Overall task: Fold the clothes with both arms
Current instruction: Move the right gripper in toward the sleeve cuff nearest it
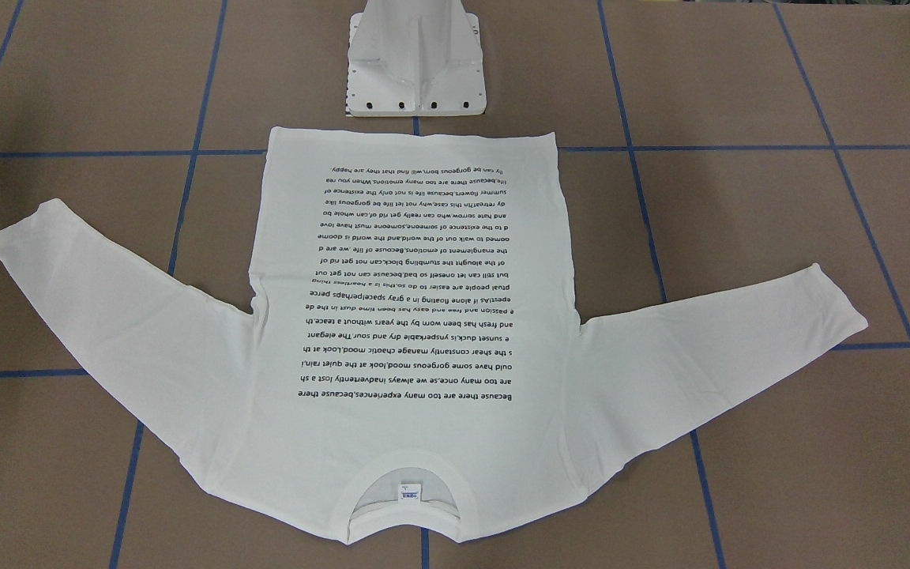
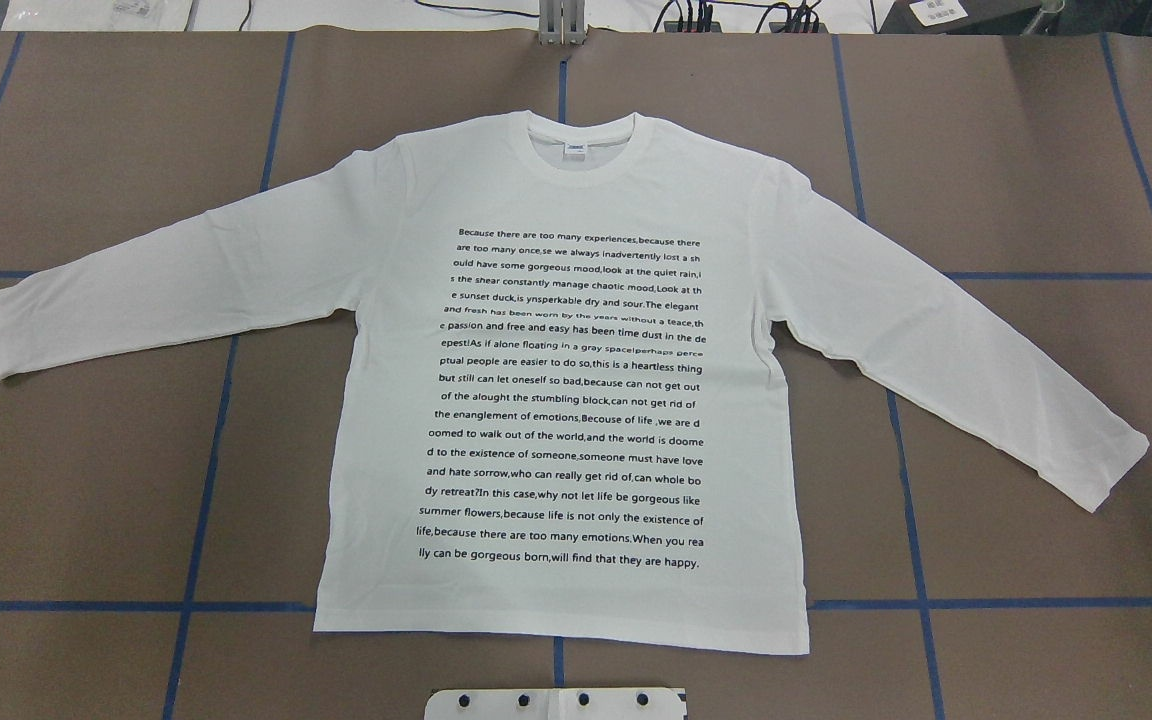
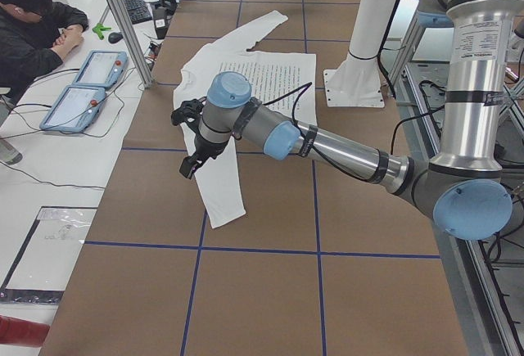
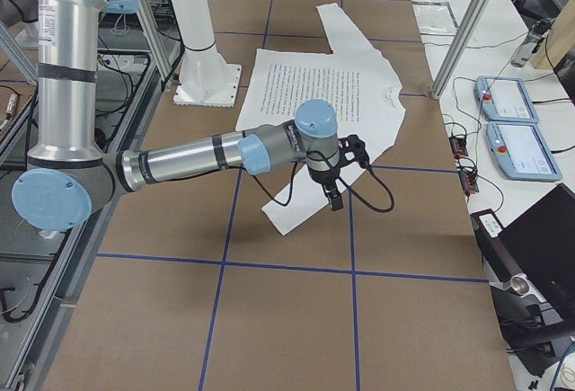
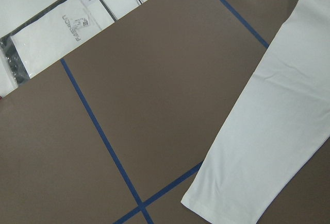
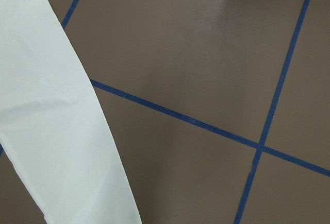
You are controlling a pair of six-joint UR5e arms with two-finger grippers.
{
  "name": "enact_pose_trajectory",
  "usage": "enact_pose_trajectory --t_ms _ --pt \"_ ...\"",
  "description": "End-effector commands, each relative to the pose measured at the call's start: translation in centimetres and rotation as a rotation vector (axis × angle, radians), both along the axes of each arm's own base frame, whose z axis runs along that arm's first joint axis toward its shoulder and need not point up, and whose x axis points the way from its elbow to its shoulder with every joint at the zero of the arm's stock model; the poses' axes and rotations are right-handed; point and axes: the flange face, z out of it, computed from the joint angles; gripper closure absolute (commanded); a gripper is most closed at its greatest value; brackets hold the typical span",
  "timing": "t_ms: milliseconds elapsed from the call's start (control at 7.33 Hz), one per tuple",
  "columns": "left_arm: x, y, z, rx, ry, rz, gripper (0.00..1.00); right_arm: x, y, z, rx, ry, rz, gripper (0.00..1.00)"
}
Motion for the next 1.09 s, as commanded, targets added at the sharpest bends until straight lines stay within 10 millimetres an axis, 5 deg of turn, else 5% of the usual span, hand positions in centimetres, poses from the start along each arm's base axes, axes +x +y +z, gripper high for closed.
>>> enact_pose_trajectory --t_ms 0,273,409,682,955 --pt "0.0 0.0 -0.8 0.020 0.003 0.002 0.00 -7.6 5.3 2.7 -0.060 -0.088 0.174 0.00" --pt "0.0 0.0 -0.9 0.025 0.003 0.002 0.00 -15.1 8.1 6.9 -0.099 -0.111 0.274 0.05" --pt "0.0 0.0 -1.0 0.027 0.005 0.002 0.00 -16.6 8.8 8.9 -0.123 -0.105 0.310 0.13" --pt "0.0 0.1 -1.3 0.031 0.006 0.003 0.00 -15.6 10.3 12.7 -0.154 -0.083 0.319 0.25" --pt "0.0 0.1 -1.3 0.034 0.006 0.004 0.00 -14.8 11.3 16.2 -0.147 -0.092 0.320 0.27"
